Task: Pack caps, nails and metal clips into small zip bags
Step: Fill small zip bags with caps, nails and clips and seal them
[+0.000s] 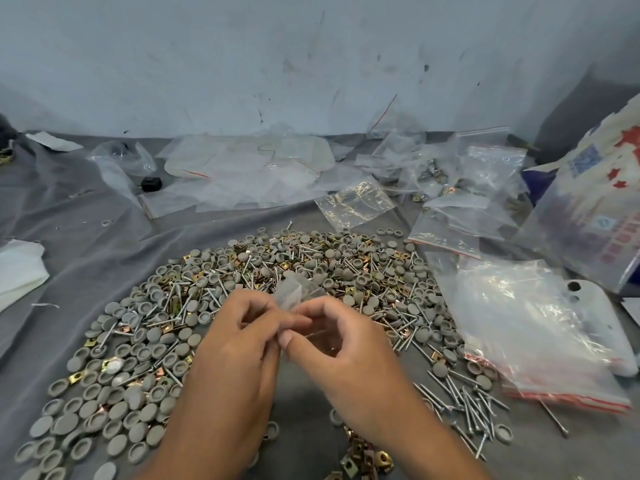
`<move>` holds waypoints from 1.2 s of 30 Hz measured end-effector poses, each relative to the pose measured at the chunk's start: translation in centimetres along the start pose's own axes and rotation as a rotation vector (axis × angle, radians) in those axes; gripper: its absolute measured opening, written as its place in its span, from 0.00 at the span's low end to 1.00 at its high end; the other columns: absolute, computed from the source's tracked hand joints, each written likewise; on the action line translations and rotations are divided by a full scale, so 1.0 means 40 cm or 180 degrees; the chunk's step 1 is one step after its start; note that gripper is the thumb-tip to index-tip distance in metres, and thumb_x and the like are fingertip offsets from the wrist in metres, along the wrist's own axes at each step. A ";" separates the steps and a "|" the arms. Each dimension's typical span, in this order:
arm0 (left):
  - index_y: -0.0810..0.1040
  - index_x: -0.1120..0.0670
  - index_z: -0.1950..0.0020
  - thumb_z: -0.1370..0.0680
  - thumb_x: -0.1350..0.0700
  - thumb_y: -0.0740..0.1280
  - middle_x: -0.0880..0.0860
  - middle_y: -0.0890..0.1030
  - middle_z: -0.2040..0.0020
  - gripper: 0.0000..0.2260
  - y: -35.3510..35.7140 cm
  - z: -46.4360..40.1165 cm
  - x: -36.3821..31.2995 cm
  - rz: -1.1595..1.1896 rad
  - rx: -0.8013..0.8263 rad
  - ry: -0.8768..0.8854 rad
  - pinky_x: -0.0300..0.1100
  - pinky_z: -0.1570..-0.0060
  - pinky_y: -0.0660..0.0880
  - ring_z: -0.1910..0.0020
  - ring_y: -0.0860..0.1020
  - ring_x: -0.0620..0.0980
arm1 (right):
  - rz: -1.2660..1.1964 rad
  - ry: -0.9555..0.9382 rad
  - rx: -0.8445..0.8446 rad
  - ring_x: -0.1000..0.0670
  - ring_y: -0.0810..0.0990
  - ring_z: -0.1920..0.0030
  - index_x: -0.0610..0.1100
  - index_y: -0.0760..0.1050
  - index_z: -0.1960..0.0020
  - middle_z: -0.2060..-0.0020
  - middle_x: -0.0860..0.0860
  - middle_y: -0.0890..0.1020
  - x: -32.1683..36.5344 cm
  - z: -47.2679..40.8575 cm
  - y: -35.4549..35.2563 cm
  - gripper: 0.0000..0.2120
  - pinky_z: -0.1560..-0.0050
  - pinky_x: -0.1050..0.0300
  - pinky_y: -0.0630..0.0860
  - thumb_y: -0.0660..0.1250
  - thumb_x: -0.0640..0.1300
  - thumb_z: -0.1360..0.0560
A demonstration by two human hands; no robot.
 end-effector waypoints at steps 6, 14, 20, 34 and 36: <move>0.73 0.45 0.52 0.28 0.65 0.73 0.39 0.74 0.56 0.17 0.003 0.005 0.012 0.0006 -0.0014 -0.0124 0.30 0.60 0.72 0.55 0.74 0.35 | 0.0328 -0.0010 -0.0358 0.59 0.83 0.59 0.52 0.81 0.53 0.60 0.58 0.85 -0.010 -0.004 -0.024 0.02 0.61 0.68 0.76 0.72 0.45 0.22; 0.85 0.52 0.59 0.28 0.69 0.69 0.49 0.81 0.47 0.12 -0.048 0.010 0.038 -0.0578 -0.0777 -0.0124 0.35 0.55 0.71 0.55 0.80 0.48 | 0.0805 0.0200 -0.0151 0.59 0.82 0.66 0.63 0.74 0.48 0.61 0.57 0.85 -0.008 -0.008 -0.065 0.10 0.68 0.63 0.78 0.69 0.48 0.22; 0.86 0.56 0.46 0.24 0.61 0.65 0.50 0.83 0.48 0.12 -0.050 0.007 0.037 -0.0565 -0.0741 -0.0040 0.27 0.39 0.68 0.51 0.80 0.47 | 0.2662 0.1015 -0.0806 0.52 0.77 0.37 0.54 0.74 0.30 0.34 0.53 0.77 -0.086 -0.046 -0.278 0.23 0.36 0.55 0.76 0.63 0.34 0.20; 0.83 0.54 0.40 0.32 0.56 0.77 0.43 0.78 0.47 0.20 -0.002 -0.002 0.012 -0.0241 0.0311 -0.0322 0.16 0.43 0.61 0.57 0.72 0.33 | 0.3256 0.1150 -0.0768 0.48 0.71 0.52 0.50 0.80 0.39 0.50 0.50 0.73 -0.172 -0.048 -0.410 0.11 0.53 0.54 0.69 0.68 0.41 0.20; 0.83 0.54 0.40 0.33 0.59 0.79 0.43 0.78 0.47 0.21 0.003 0.000 0.013 -0.0224 0.0337 -0.0373 0.15 0.43 0.60 0.56 0.72 0.31 | 0.3187 0.1146 -0.0790 0.47 0.71 0.53 0.48 0.80 0.42 0.52 0.49 0.73 -0.178 -0.052 -0.419 0.08 0.54 0.54 0.67 0.69 0.42 0.20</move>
Point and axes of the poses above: each hand's wrist, its own z-axis away from the middle knuckle, its own y-axis out of the palm, x = y × z, the point moved 6 cm from there along -z, towards the middle knuckle
